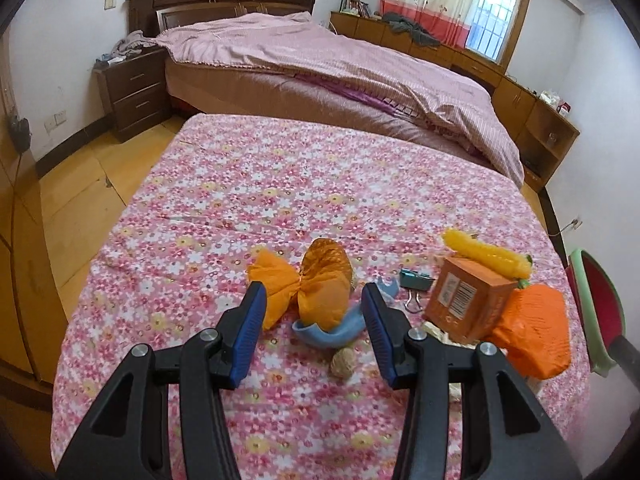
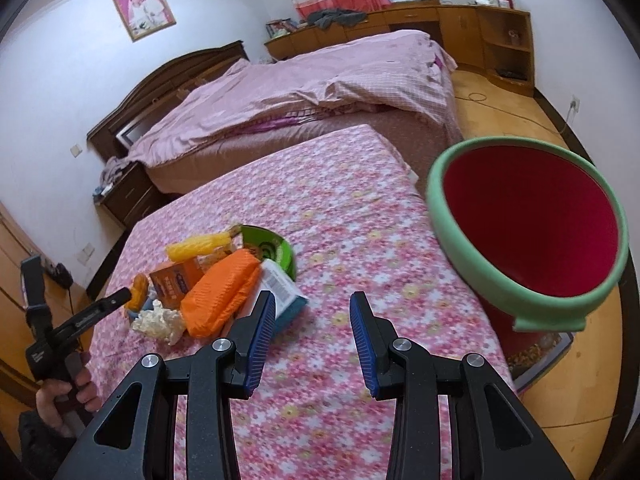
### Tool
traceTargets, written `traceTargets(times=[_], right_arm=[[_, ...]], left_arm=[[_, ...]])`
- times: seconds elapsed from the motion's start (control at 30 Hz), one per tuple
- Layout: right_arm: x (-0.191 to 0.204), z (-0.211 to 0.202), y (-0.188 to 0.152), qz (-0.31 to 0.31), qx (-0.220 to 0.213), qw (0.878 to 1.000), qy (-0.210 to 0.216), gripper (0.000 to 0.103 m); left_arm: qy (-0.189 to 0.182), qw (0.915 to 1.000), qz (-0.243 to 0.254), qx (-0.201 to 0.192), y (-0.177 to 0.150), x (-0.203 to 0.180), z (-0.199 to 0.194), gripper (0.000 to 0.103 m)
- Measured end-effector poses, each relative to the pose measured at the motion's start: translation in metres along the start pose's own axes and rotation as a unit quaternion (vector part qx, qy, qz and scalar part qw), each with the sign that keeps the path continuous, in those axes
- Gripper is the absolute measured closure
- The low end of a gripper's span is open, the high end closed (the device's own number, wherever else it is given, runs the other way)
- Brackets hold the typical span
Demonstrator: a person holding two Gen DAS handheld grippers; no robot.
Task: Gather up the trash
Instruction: 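Grasp the orange mesh bag with the right tool while the left tool approaches the orange cloth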
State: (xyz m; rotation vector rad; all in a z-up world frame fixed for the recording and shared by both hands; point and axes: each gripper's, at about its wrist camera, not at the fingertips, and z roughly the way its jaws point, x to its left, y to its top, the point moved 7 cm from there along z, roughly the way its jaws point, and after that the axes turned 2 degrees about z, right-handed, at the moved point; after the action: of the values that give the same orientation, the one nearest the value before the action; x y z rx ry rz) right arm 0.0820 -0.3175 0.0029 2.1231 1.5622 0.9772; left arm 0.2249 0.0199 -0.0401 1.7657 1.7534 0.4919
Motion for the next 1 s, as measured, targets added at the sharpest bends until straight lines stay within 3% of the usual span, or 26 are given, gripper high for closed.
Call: traceTargets(times=[0.2,0.4,0.47,0.73,1.0], right_arm=[[0.025,0.019,-0.001,-0.019,0.017,1.000,0.013,0.063],[0.045,0.039,-0.006,-0.033,0.033,0.999,0.024,0.063],[0.050,0.045,-0.008,-0.035,0.038,0.998,0.026,0.063],[0.067,0.068,-0.017,-0.044,0.060,0.996,0.042,0.063],[0.072,0.076,-0.017,-0.048,0.056,0.996,0.047,0.064]], left_arm=[[0.020,0.9997,0.001,0.012,0.002,0.006,0.016,0.053],[-0.013,0.9998,-0.009,0.012,0.004,0.007,0.024,0.073],[-0.025,0.9996,-0.008,0.013,0.004,0.004,0.024,0.084],[-0.026,0.9993,0.024,0.011,-0.006,-0.005,0.019,0.090],[-0.106,0.9931,-0.027,-0.045,0.006,0.004,-0.024,0.097]])
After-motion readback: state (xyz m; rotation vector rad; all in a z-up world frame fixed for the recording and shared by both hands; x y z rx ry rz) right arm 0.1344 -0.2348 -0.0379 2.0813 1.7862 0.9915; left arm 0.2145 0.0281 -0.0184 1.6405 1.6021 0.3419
